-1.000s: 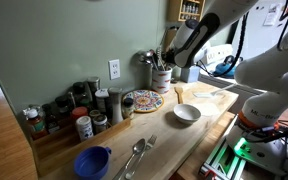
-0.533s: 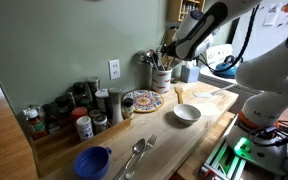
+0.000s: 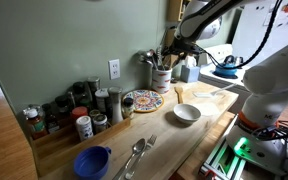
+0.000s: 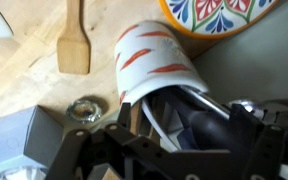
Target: Pick up the wooden spoons one by one from the table and put them in the utensil holder
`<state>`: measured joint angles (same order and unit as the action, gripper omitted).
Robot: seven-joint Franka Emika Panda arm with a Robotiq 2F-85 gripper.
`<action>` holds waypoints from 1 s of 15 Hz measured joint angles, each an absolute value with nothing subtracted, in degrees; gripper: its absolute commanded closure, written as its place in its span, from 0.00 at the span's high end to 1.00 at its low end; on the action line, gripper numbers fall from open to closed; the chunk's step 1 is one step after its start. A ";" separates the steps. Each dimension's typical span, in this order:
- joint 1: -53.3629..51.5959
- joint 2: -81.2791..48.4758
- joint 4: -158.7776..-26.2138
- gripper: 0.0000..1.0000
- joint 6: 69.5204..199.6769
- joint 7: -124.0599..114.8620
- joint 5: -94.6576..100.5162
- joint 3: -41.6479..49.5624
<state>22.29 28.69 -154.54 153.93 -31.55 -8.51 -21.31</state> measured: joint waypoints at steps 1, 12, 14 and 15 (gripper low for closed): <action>19.09 29.20 -154.09 1.00 149.73 -31.12 -8.51 -17.76; 14.06 26.24 -155.51 1.00 134.08 -30.27 -7.44 -7.19; 14.04 24.66 -156.88 1.00 136.03 -30.27 -7.45 -6.24; 14.05 23.80 -157.67 1.00 137.77 -30.27 -7.43 -5.80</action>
